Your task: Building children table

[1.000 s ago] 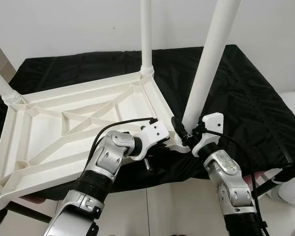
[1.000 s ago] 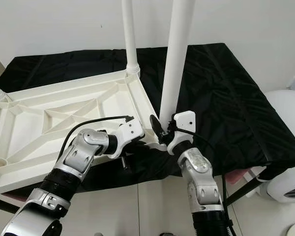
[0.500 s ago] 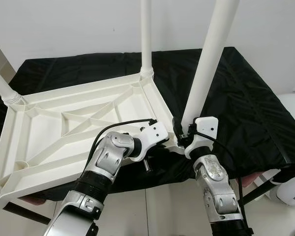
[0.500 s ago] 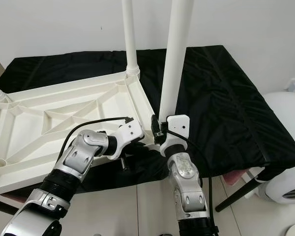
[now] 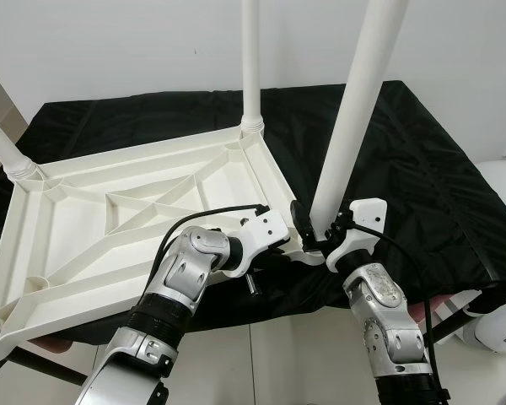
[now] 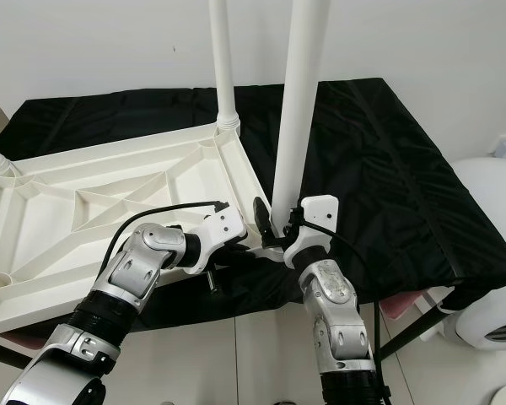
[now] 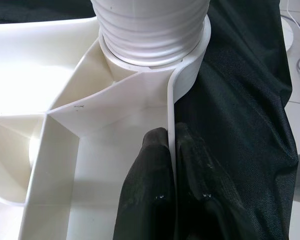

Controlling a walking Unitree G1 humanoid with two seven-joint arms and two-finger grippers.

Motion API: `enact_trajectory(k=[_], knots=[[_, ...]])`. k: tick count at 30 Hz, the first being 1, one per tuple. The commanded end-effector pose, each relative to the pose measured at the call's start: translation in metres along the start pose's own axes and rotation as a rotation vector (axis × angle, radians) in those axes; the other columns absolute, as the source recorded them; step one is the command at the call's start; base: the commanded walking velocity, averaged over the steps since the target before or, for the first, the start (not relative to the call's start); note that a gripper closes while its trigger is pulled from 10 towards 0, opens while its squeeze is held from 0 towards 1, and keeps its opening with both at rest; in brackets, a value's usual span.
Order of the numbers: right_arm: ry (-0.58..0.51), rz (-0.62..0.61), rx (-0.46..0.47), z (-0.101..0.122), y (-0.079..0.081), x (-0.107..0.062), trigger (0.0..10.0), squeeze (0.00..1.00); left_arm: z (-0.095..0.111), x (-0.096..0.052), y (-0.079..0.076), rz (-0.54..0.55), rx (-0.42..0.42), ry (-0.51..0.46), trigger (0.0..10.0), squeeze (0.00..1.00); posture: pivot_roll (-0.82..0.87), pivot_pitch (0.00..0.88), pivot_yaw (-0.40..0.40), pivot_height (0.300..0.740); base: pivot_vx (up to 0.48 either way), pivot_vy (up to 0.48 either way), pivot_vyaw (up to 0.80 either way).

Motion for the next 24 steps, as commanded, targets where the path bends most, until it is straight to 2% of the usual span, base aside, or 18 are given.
enact_trajectory(k=[1,3,5,6,7,10,11,12,13,19,21,24], knots=[[0.008,0.056,0.015,-0.003,0.004,0.002,10.0,1.00,0.005,-0.005,0.023,0.213,-0.010,-0.061,10.0,0.00,-0.14,0.071,0.063,0.740,0.000,0.000,0.00],[0.015,0.152,-0.024,-0.005,-0.001,0.001,10.0,1.00,0.006,-0.005,0.025,0.217,-0.010,-0.064,10.0,0.00,-0.14,0.075,0.066,0.740,0.000,0.000,0.00],[0.022,0.193,-0.040,-0.007,-0.005,0.000,10.0,1.00,0.007,-0.006,0.026,0.219,-0.009,-0.065,10.0,0.00,-0.14,0.075,0.066,0.740,0.000,0.000,0.00],[0.035,0.238,-0.041,-0.009,-0.007,-0.001,10.0,0.62,0.007,-0.006,0.026,0.221,-0.009,-0.065,10.0,0.00,-0.14,0.077,0.069,0.740,0.000,0.000,0.00],[0.047,0.288,-0.045,-0.012,-0.008,-0.001,10.0,0.07,0.007,-0.006,0.027,0.222,-0.008,-0.065,10.0,0.00,-0.14,0.079,0.072,0.740,0.000,0.000,0.00],[0.053,0.322,-0.045,-0.013,-0.008,-0.002,10.0,0.11,0.007,-0.006,0.027,0.222,-0.008,-0.065,10.0,0.00,-0.14,0.079,0.072,0.740,0.000,0.000,0.00],[0.056,0.350,-0.055,-0.013,-0.009,-0.002,10.0,0.20,0.007,-0.007,0.028,0.223,-0.007,-0.065,10.0,0.00,-0.14,0.080,0.075,0.740,0.000,0.000,0.00],[0.056,0.381,-0.051,-0.013,-0.010,-0.001,10.0,0.06,0.007,-0.007,0.028,0.223,-0.007,-0.065,10.0,0.00,-0.14,0.082,0.077,0.740,0.000,0.000,0.00],[0.057,0.431,-0.039,-0.011,-0.014,0.002,10.0,0.00,0.008,-0.007,0.028,0.225,-0.006,-0.065,10.0,0.00,-0.14,0.083,0.078,0.740,0.000,0.000,0.00],[0.059,0.462,-0.058,-0.010,-0.014,0.003,10.0,0.00,0.008,-0.007,0.029,0.226,-0.005,-0.065,10.0,0.00,-0.14,0.084,0.080,0.740,0.000,0.000,0.00],[0.074,0.556,-0.083,-0.010,-0.011,0.005,10.0,0.00,0.008,-0.007,0.029,0.225,-0.005,-0.066,10.0,0.00,-0.14,0.084,0.084,0.740,0.000,0.000,0.00],[0.078,0.590,-0.100,-0.009,-0.012,0.007,10.0,0.00,0.009,-0.007,0.029,0.225,-0.005,-0.067,10.0,0.00,-0.13,0.084,0.085,0.740,0.000,0.000,0.00]])
Point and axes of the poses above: a point about 5 cm out from each wrist's last joint towards the gripper, its own x axis pointing out of the wrist towards the gripper, its own z axis along the axis of the wrist's last joint, y = z × x, the point moved 5 cm from there along x, pointing out of the wrist towards the gripper, and after that the axes turned 10 degrees about -x, right-handed, at the moved point
